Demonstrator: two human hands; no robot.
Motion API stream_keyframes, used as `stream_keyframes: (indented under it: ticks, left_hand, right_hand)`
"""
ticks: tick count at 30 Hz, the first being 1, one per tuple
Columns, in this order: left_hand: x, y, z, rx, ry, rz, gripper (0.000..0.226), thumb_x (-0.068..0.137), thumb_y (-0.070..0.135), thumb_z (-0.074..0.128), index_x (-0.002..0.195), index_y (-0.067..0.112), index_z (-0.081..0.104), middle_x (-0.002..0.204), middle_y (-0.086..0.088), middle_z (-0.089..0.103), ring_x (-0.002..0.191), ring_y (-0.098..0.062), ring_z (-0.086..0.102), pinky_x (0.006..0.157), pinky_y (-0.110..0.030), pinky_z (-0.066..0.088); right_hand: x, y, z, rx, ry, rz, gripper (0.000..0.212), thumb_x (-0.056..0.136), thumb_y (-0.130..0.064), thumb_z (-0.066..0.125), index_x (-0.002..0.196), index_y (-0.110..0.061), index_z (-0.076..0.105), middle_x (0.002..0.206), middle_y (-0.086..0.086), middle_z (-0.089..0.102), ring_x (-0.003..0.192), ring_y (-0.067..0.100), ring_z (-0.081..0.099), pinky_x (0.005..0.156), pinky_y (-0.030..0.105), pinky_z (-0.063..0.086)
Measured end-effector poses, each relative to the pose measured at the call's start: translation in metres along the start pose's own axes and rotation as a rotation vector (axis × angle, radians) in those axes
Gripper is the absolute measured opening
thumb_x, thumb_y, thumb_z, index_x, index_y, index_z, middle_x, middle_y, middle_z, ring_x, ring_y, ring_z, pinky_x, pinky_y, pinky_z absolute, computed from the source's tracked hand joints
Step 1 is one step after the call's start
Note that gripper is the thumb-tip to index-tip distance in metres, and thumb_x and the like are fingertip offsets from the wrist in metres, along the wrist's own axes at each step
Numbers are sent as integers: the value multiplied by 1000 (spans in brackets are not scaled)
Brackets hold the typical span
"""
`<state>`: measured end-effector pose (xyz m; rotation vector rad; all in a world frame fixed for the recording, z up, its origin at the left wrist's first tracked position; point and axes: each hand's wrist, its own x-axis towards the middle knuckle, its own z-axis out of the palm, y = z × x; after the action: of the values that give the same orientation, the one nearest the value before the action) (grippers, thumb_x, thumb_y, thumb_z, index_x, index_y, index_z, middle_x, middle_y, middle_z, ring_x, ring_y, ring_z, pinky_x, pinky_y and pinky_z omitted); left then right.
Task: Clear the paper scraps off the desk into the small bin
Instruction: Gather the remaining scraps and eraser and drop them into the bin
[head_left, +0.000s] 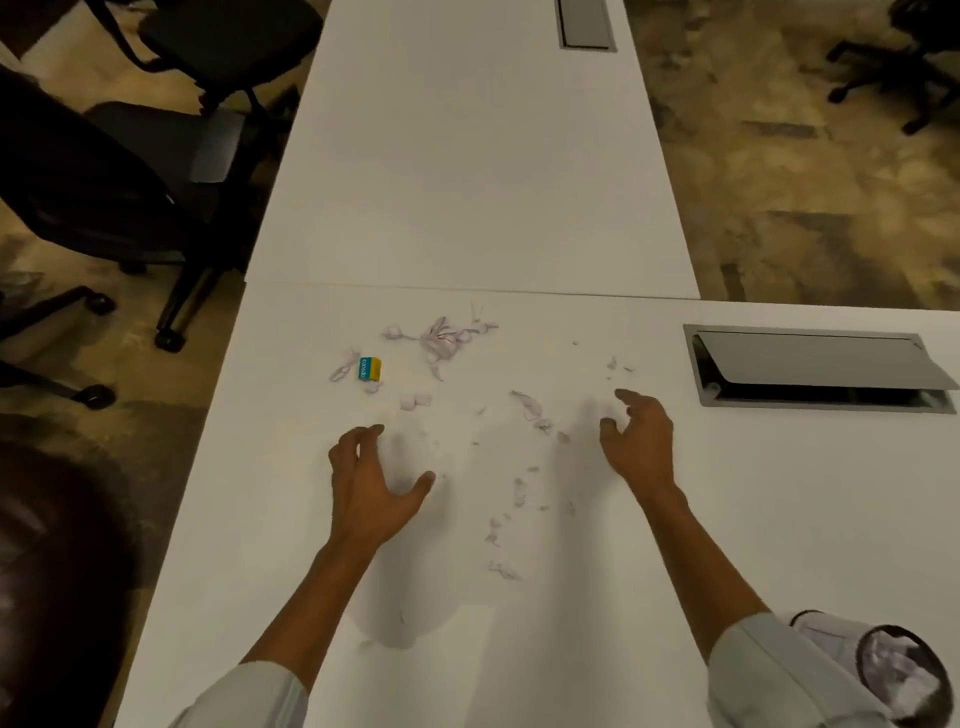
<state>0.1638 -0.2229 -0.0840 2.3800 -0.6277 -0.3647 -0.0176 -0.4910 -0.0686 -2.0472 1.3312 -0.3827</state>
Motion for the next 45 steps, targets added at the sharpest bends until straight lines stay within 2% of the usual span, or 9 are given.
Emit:
stream_keyframes:
  ticks: [6, 10, 14, 18, 22, 26, 33, 40, 45]
  left_hand:
    - [90, -19, -35, 171, -35, -185, 117, 48, 77, 62, 143, 21, 22, 150, -15, 14, 137, -36, 10, 108, -55, 24]
    - [135, -15, -36, 206, -170, -180, 121, 46, 82, 56, 146, 31, 11, 154, -11, 2, 140, -37, 2, 109, -58, 21]
    - [141, -2, -23, 251, -202, -111, 123, 44, 89, 49, 145, 25, 20, 150, -17, 15, 138, -37, 12, 111, -51, 21]
    - [106, 9, 0, 194, -218, 74, 108, 58, 84, 46, 141, 17, 31, 148, -15, 24, 136, -29, 16, 111, -46, 27]
    - [86, 8, 9, 62, -170, 151, 99, 64, 75, 58, 142, 21, 26, 150, -5, 19, 138, -22, 14, 107, -40, 33]
    - [122, 9, 1, 115, -125, 149, 109, 58, 80, 58, 142, 21, 24, 151, -8, 17, 139, -24, 10, 112, -47, 24]
    - [186, 30, 10, 170, -357, 50, 99, 77, 78, 32, 149, 16, 6, 158, -7, 3, 145, -22, 0, 118, -43, 10]
    - [146, 26, 30, 57, -399, 226, 68, 95, 55, 16, 148, 14, 11, 158, -5, 10, 144, -14, 2, 119, -37, 5]
    - [57, 17, 39, -40, -418, 355, 51, 101, 35, 22, 147, 17, 12, 157, 0, 11, 143, -3, 1, 117, -25, -2]
  right_hand:
    - [99, 18, -29, -286, -248, 100, 76, 96, -44, 47, 149, 1, 18, 158, 18, 15, 145, 31, 16, 116, 39, 16]
    - [114, 12, -4, -369, -362, 72, 76, 98, -50, 35, 150, 0, 13, 159, 20, 5, 147, 33, 5, 118, 45, 12]
    - [74, -10, 38, -347, -306, -2, 72, 98, -49, 35, 148, -1, 21, 159, 21, 4, 147, 32, -1, 118, 50, 12]
    - [0, -31, 65, -283, -397, -196, 72, 98, -51, 32, 151, -5, 14, 160, 13, -1, 148, 23, -7, 120, 40, 2]
    - [-18, -53, 69, -172, -412, -307, 69, 97, -56, 31, 153, -20, 13, 161, -2, 2, 147, 12, 1, 119, 35, 10]
    - [52, -91, 76, -132, -321, -355, 62, 99, -50, 32, 151, -17, 21, 161, 1, 13, 147, 16, 12, 116, 38, 19]
    - [131, -138, 125, -328, -606, -433, 62, 102, -43, 26, 152, -9, 13, 161, 11, 6, 148, 25, 3, 119, 48, 11]
    - [66, -114, 141, -258, -563, -554, 53, 102, -33, 25, 148, -6, 26, 158, 15, 18, 147, 28, 10, 119, 47, 11]
    - [-22, -70, 116, -150, -560, -549, 57, 101, -39, 20, 150, -8, 25, 157, 8, 24, 146, 17, 15, 120, 33, 9]
